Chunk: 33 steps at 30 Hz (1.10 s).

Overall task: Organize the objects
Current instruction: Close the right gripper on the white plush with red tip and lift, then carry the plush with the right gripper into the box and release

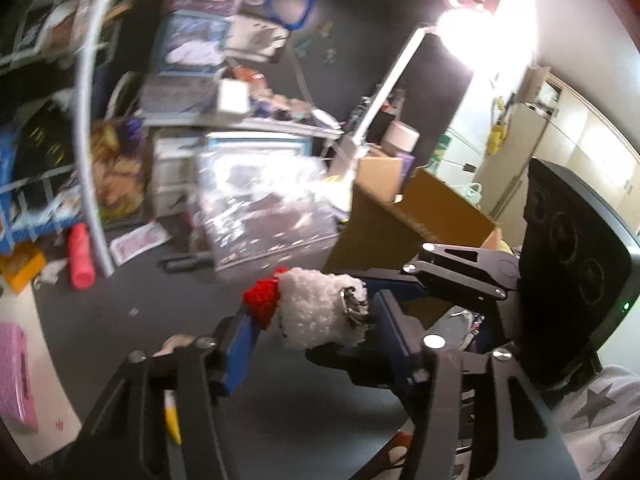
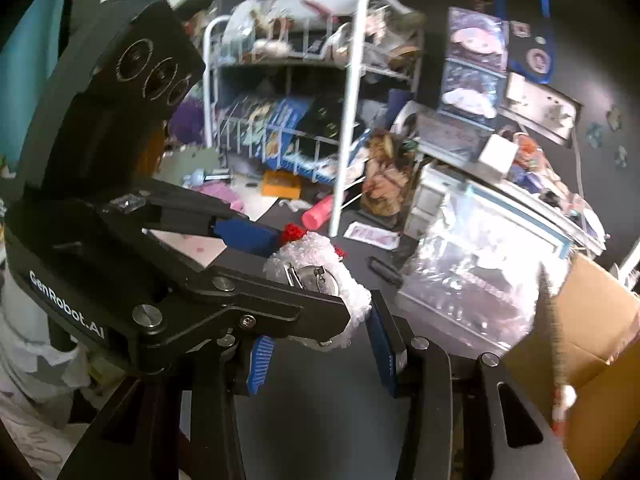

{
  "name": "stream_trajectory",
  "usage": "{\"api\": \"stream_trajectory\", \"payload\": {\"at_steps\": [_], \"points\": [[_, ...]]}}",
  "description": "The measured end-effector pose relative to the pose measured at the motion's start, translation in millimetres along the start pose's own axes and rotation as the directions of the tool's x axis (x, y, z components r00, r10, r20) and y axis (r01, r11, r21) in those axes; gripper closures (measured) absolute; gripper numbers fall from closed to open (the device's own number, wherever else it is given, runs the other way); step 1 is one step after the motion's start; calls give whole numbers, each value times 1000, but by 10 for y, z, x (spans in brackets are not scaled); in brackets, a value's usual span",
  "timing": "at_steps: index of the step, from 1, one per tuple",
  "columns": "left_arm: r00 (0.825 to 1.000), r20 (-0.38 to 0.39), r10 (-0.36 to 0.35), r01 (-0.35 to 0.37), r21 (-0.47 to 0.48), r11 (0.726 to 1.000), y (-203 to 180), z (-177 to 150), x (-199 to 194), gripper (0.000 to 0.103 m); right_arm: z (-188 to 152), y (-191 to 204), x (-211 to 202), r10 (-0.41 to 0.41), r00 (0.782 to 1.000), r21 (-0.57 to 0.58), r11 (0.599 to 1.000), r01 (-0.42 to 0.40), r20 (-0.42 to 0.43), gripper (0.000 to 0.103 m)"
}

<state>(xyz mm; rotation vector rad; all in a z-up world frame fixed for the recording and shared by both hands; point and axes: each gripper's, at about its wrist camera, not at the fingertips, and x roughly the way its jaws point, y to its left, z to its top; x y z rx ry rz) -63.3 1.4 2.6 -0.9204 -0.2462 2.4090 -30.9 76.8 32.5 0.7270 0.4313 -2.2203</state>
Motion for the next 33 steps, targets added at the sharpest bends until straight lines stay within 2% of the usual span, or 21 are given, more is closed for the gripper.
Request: {"api": "stream_trajectory", "payload": {"at_steps": [7, 14, 23, 28, 30, 32, 33], "points": [[999, 1, -47, 47, 93, 995, -434, 396, 171, 57, 62, -362, -436, -79, 996, 47, 996, 77, 33, 65], [993, -74, -93, 104, 165, 981, -815, 792, 586, 57, 13, -816, -752, -155, 987, 122, 981, 150, 33, 65], [968, -234, -92, 137, 187, 973, -1082, 996, 1189, 57, -199, -1407, -831, -174, 981, 263, 946, 190, -83, 64], [958, -277, -78, 137, 200, 970, -1172, 999, 1355, 57, -302, -1551, -800, -175, 973, 301, 930, 213, -148, 64], [956, -285, -65, 129, 214, 968, -1206, 989, 1384, 54, -320, -1574, -795, -186, 968, 304, 924, 230, -169, 61], [961, -274, -36, 101, 227, 969, -1217, 983, 1371, 34, -331, -1590, -784, -213, 958, 303, 915, 265, -194, 53], [965, -262, -28, 92, 234, 968, -1213, 979, 1348, 30, -322, -1603, -774, -226, 954, 302, 912, 279, -199, 50]]}}
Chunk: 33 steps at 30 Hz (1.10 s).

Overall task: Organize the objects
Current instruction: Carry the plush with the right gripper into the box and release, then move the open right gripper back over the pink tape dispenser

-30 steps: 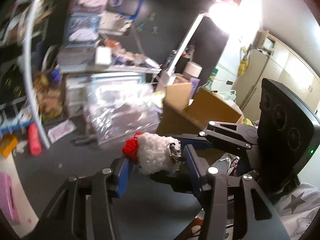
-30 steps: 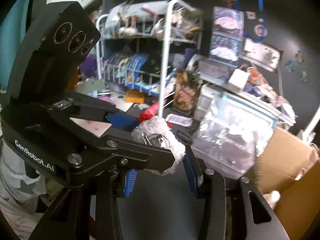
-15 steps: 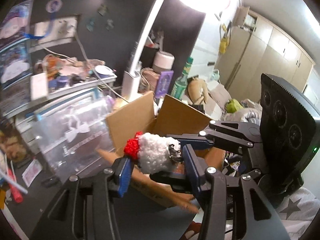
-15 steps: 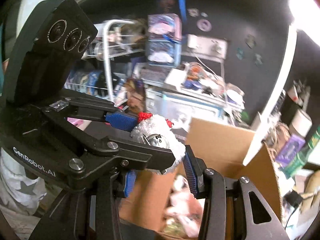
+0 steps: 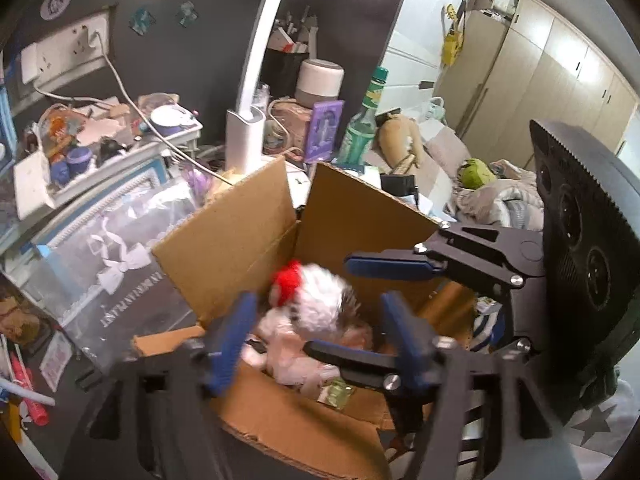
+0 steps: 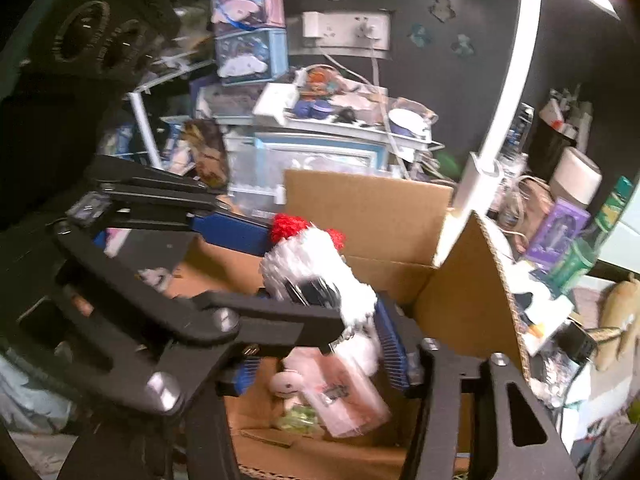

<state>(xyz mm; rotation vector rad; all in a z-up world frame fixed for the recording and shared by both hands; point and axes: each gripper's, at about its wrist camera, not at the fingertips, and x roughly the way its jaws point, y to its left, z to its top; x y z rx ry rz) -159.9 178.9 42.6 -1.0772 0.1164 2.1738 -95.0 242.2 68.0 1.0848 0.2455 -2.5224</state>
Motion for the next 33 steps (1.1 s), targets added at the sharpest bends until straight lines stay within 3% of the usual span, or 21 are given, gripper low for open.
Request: {"api": "stream_trajectory", "payload": {"at_steps": [8, 12, 17, 22, 25, 28, 33], "points": [[992, 119, 37, -34, -30, 999, 201, -227, -535, 21, 9, 119, -114, 7, 998, -11, 1000, -7, 58, 50], [971, 196, 137, -117, -109, 987, 475, -609, -976, 19, 9, 439, -255, 122, 982, -69, 991, -113, 143, 50], [921, 214, 324, -267, -259, 928, 874, -1357, -1343, 18, -89, 1079, -286, 299, 943, -229, 938, -261, 148, 50], [880, 166, 444, -340, -432, 835, 1247, -2116, -1393, 18, -247, 1754, 117, 436, 900, -339, 849, -406, 15, 50], [881, 136, 453, -331, -506, 796, 1364, -2449, -1336, 18, -333, 1985, 595, 420, 905, -330, 846, -420, -75, 50], [885, 111, 453, -323, -556, 766, 1431, -2725, -1275, 18, -349, 2059, 1058, 374, 918, -294, 870, -396, -133, 50], [895, 107, 433, -289, -599, 747, 1499, -2921, -1200, 18, -302, 2073, 1540, 288, 945, -295, 900, -321, -153, 50]]}}
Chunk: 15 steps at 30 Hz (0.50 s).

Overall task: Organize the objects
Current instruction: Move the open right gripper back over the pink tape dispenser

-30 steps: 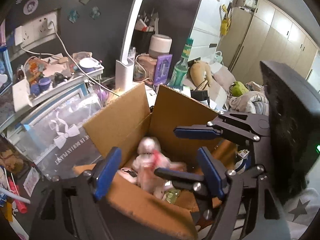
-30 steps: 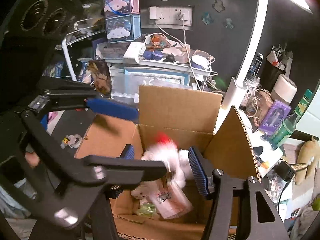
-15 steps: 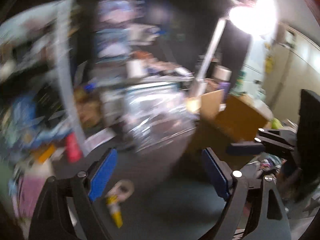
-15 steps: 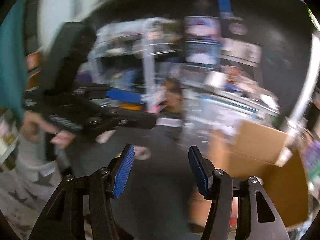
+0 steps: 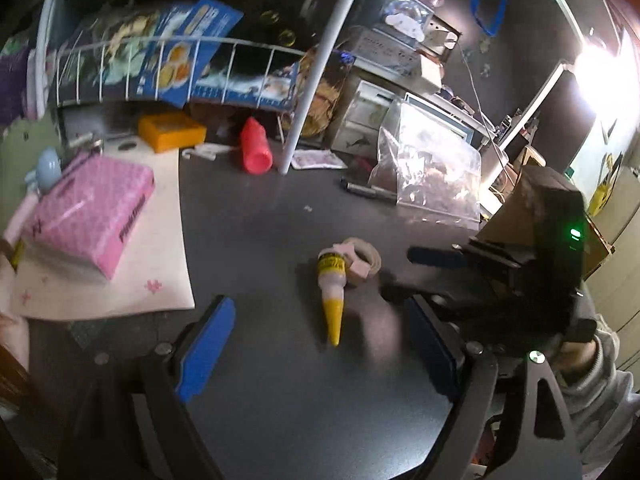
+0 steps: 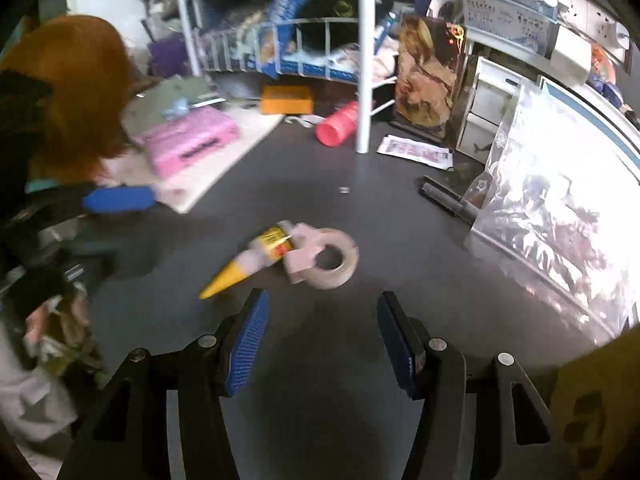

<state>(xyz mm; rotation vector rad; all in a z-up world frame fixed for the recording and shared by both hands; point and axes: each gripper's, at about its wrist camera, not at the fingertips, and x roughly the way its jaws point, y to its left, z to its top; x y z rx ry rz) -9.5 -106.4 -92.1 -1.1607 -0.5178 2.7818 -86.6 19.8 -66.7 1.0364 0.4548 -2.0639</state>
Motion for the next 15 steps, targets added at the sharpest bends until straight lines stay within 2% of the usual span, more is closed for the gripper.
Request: {"api": "stream_trajectory", "payload": {"at_steps": [4, 10, 11, 12, 13, 15], "points": [[1000, -7, 3, -3, -8, 1000, 49, -13, 29, 18, 80, -22, 174, 21, 1000, -17, 1000, -21, -7, 50], [1000, -7, 5, -5, -8, 1000, 61, 9, 38, 18, 140, 8, 341, 1, 1000, -48, 999, -1, -11, 50], [1000, -8, 6, -6, -9, 1000, 62, 17, 43, 18, 145, 10, 348, 0, 1000, -53, 999, -1, -7, 51], [1000, -9, 8, -8, -9, 1000, 62, 23, 47, 18, 149, 6, 352, 3, 1000, -52, 999, -4, -5, 59], [1000, -10, 9, -9, -6, 1000, 59, 28, 50, 18, 153, 2, 346, 1, 1000, -52, 999, -1, -1, 63], [1000, -12, 3, -3, 2, 1000, 43, 46, 56, 18, 150, -4, 335, -3, 1000, -59, 998, 3, -6, 64]]}}
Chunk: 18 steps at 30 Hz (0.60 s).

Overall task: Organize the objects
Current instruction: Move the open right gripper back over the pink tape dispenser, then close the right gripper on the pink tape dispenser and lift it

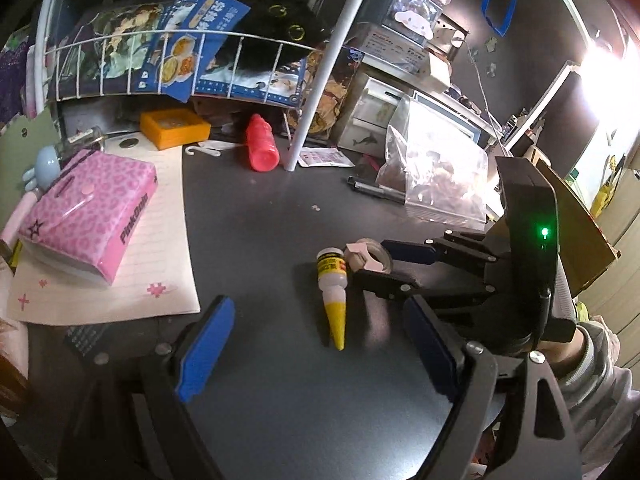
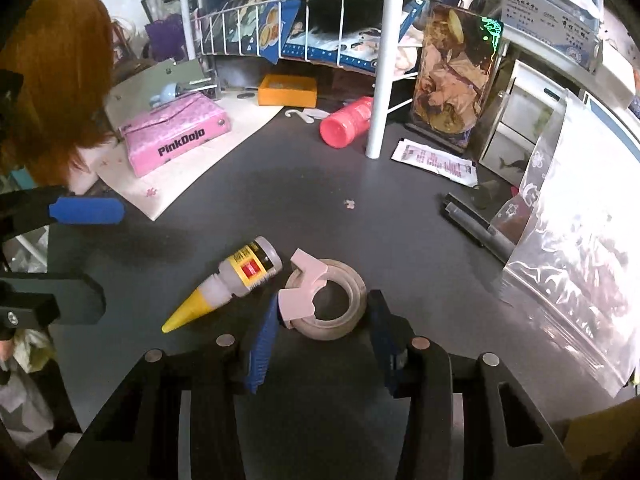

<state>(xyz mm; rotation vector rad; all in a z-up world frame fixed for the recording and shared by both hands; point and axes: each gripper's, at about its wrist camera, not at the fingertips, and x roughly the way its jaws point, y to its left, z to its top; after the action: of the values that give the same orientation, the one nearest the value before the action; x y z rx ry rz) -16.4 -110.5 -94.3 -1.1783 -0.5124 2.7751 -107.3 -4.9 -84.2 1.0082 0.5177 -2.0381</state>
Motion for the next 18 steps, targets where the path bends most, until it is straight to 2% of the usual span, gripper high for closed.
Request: {"api": "stream_trajectory", "payload": {"at_steps": [6, 12, 14, 18], "points": [[999, -18, -43, 44, 46, 998, -134, 129, 45, 19, -63, 23, -124, -14, 1000, -15, 1000, 15, 16, 64], [986, -56, -158, 164, 127, 978, -455, 332, 98, 20, -86, 143, -557, -12, 996, -54, 998, 16, 89, 64], [979, -71, -193, 202, 153, 967, -596, 403, 102, 29, -77, 205, -753, -19, 992, -76, 997, 29, 126, 64], [967, -84, -240, 252, 199, 947, -861, 535, 84, 41, -53, 256, -1076, -40, 984, -90, 994, 56, 176, 64]]}}
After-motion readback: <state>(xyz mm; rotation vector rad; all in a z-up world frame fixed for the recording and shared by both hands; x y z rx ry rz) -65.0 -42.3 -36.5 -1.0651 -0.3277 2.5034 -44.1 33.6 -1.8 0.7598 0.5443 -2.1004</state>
